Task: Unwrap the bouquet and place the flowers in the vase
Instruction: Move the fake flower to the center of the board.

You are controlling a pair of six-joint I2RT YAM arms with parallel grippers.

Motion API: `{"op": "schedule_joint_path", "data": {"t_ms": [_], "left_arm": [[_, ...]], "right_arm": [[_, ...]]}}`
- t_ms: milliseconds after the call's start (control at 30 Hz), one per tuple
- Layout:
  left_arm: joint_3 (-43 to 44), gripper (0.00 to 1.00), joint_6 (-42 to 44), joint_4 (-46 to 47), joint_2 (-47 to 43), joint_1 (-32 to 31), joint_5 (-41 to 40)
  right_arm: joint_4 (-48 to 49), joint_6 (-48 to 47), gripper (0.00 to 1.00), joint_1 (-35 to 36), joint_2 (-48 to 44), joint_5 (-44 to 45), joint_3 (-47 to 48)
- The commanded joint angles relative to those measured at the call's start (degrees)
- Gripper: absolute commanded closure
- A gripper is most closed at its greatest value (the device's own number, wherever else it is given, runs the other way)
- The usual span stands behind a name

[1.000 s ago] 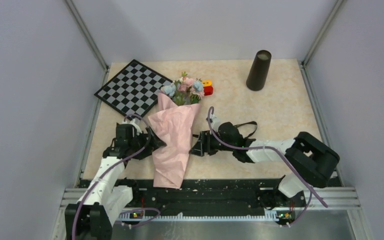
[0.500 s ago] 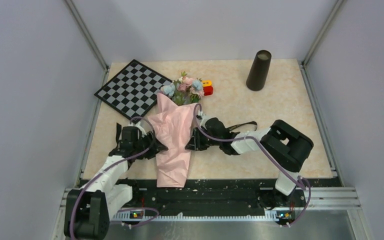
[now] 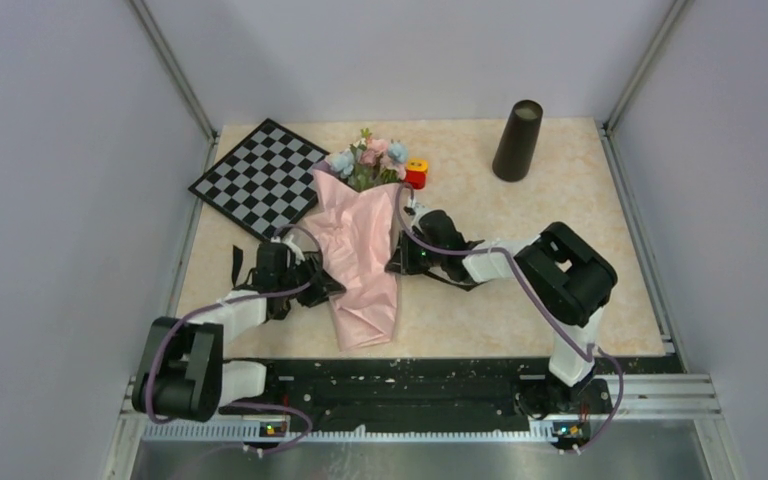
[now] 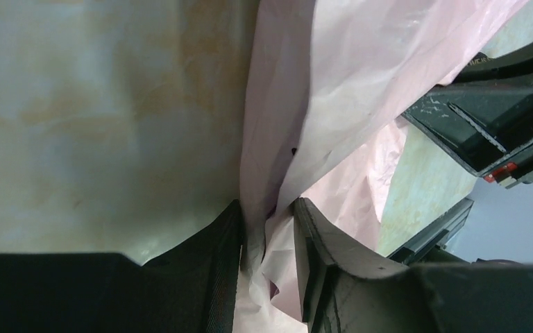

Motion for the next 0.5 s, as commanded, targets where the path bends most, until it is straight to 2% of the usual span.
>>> {"op": "schedule_joint_path", "data": {"t_ms": [0, 167, 233, 267, 333, 367, 467], "left_arm": [[4.73, 0.63, -0.3, 7.85, 4.9, -2.14, 2.16], [7.66, 0.5, -0.26, 7.2, 6.11, -2.34, 1.27], [9.55, 0.34, 1.12, 4.23, 4.92, -2.34, 0.78], [10.77, 0.22, 2.32, 1.69, 4.22, -2.34, 0.52], [13.62, 0.06, 4.78, -4.83, 2.54, -2.25, -1.67], [15.03, 0.02, 6.0, -8.35, 1.58, -2.25, -3.34], [18.61, 0.01, 8.36, -16.68, -1.87, -2.08, -7.2]], "right_arm": [[-1.48, -5.2, 0.85, -2.18, 1.01, 0.07, 4.02], [-4.9, -8.26, 0.83, -3.02, -0.16, 1.04, 6.02], [-6.47, -9.51, 0.76, -3.14, -1.38, 1.59, 6.22], [-7.19, -10.01, 0.71, -3.23, -2.07, 2.18, 6.18], [-8.72, -11.08, 0.6, -3.5, -4.02, 3.11, 6.07], [-9.79, -11.7, 0.54, -3.55, -4.81, 3.59, 5.97], [-12.74, -13.61, 0.41, -3.68, -8.1, 5.8, 5.69]]}}
